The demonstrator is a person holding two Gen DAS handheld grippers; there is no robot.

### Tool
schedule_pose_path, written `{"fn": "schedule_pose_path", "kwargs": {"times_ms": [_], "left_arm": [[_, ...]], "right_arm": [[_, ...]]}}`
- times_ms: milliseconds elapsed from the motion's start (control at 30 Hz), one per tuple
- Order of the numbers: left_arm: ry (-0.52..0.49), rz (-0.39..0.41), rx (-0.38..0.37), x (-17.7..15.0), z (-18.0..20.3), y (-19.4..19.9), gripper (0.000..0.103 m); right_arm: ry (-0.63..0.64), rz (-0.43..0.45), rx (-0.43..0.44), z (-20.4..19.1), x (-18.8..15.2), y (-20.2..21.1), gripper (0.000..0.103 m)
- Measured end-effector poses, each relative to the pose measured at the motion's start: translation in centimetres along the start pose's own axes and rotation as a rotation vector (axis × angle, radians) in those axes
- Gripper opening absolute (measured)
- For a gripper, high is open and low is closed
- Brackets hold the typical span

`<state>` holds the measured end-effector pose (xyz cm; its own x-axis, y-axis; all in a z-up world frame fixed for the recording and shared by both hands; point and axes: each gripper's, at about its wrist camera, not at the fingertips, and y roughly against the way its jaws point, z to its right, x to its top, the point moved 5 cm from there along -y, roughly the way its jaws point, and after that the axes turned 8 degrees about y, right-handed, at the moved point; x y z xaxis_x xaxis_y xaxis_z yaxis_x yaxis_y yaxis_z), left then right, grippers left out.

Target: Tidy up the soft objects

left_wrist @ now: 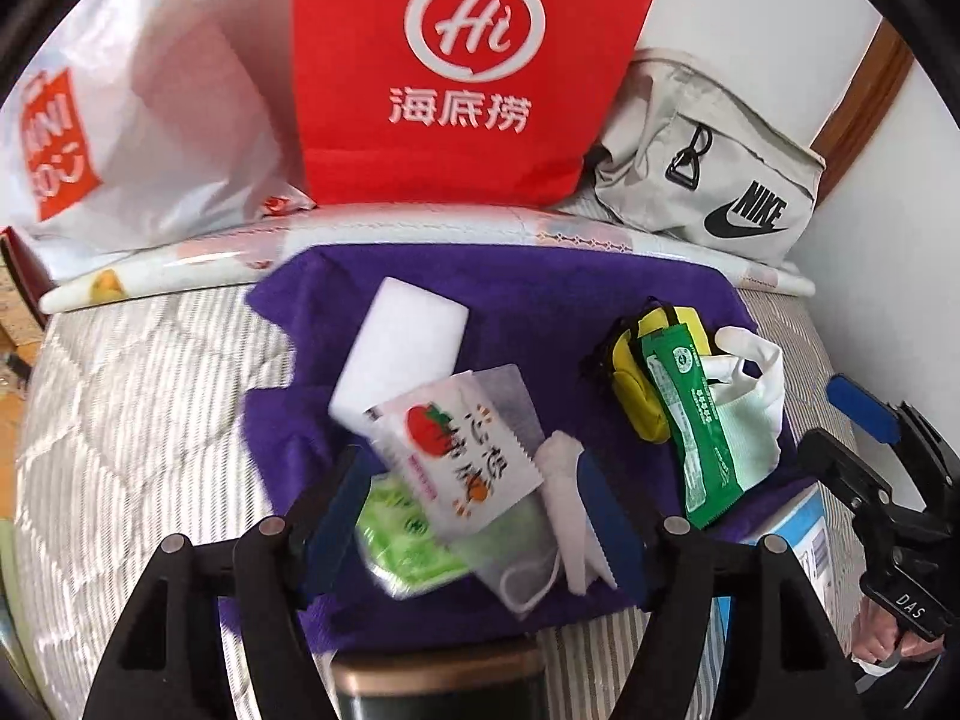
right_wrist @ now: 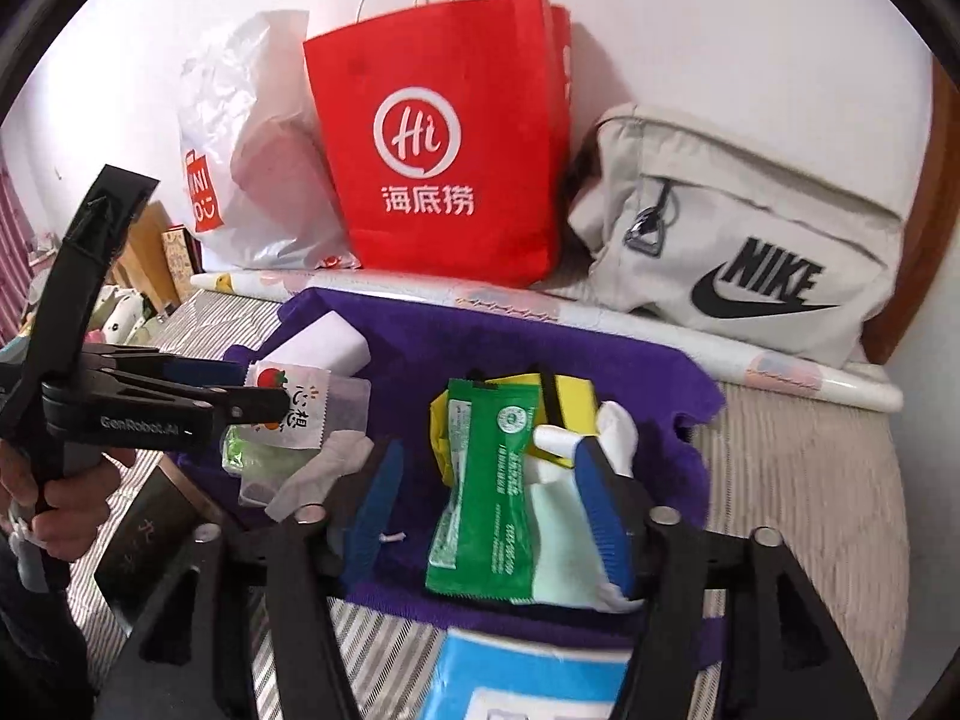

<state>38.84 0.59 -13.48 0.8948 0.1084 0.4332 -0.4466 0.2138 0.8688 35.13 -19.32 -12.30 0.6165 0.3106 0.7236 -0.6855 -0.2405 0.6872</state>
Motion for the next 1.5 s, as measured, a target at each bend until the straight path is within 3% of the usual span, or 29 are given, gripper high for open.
{"fn": "schedule_pose_path", "kwargs": {"times_ms": [300,767,933,1133,1500], "left_arm": [[0.009,0.099,0.008,-2.8,0.0,5.6,0.074],[-0.023,0.221,0.013,-10.8,2.6,15.3,0.091],[-0.042,0.252,0.038,-13.7,3.4,17.3,0.094],[-0.022,0.251,-0.026,-16.5,3.9,19.4,0.094],[0.010,0.284,-0.029,-18.8,3.4,21.9,0.094]], "right_arm": [[-0.053,0.023,-0.022,-0.2,-1.7,5.4,0.078],[-0.048,0.088,-0.025,-3.7,-5.2,15.6,0.094],[-0.053,0.101,-0.070,-4.7,-7.2,18.5,0.102],[-0.077,0.112,-0.085,-5.8,-9.4,21.6,0.103],[-0.150,0.073,-0.110,-5.9,-12.1,23.8,0.103]]}}
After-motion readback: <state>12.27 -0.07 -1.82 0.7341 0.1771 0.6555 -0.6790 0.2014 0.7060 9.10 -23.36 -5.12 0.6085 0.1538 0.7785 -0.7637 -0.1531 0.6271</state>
